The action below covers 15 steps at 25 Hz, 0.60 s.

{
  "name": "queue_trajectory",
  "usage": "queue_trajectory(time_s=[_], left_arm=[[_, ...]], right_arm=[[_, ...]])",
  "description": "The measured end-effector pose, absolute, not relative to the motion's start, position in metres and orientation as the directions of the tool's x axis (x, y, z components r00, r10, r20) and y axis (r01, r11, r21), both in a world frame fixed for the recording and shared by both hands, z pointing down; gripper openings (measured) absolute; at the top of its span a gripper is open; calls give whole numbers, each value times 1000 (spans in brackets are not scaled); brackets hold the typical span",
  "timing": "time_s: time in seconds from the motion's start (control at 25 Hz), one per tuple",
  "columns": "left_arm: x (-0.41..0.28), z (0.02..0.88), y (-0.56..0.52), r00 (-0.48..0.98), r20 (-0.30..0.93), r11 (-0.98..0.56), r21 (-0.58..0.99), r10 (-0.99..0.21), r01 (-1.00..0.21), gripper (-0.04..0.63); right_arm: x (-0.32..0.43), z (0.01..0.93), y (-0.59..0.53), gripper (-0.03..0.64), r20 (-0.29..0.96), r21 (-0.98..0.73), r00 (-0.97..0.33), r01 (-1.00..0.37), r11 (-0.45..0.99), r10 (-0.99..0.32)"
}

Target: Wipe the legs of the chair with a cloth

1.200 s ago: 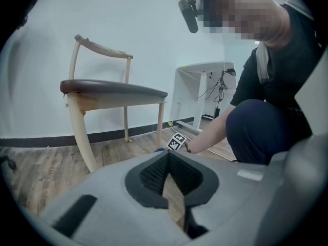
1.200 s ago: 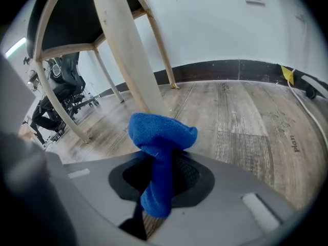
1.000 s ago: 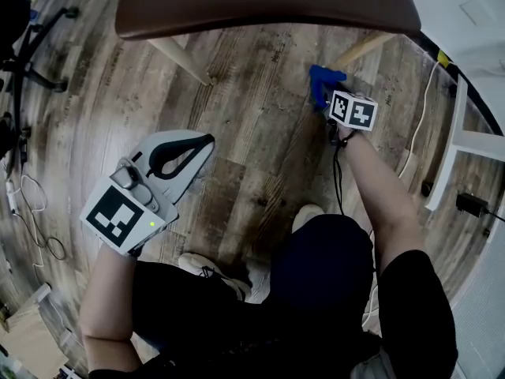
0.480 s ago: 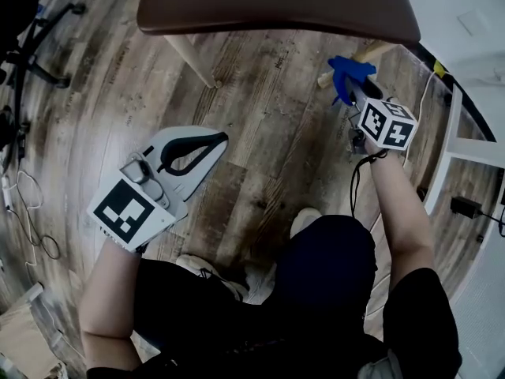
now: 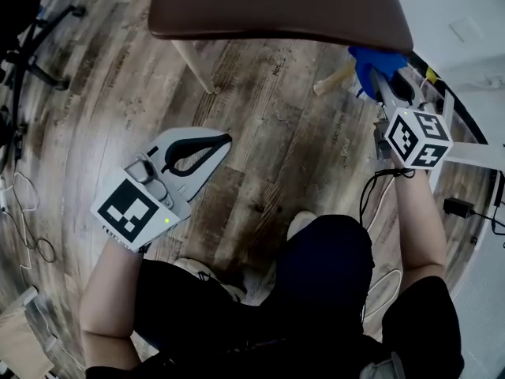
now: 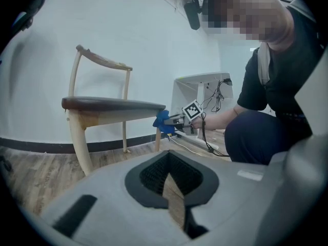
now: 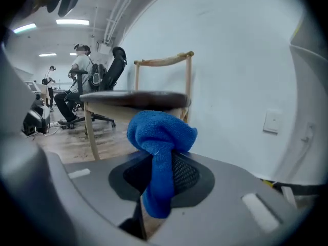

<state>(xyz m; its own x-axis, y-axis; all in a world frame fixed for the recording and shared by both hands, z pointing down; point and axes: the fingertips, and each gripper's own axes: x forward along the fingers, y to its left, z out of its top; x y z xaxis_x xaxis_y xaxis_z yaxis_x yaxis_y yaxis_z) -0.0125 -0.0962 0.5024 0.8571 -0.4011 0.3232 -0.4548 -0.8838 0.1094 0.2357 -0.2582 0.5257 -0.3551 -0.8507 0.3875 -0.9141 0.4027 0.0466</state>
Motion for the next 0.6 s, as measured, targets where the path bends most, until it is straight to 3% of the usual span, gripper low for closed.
queue_trajectory(time_s=[0.28, 0.6], left_arm=[[-17, 500, -95, 854, 325, -883, 102, -406, -459, 5], [-21, 493, -92, 852, 311, -877, 100, -421, -469, 5]], right_arm=[[193, 496, -244, 91, 322, 38, -453, -871, 490, -831], [114, 491, -242, 92, 261, -120, -627, -776, 619, -734]])
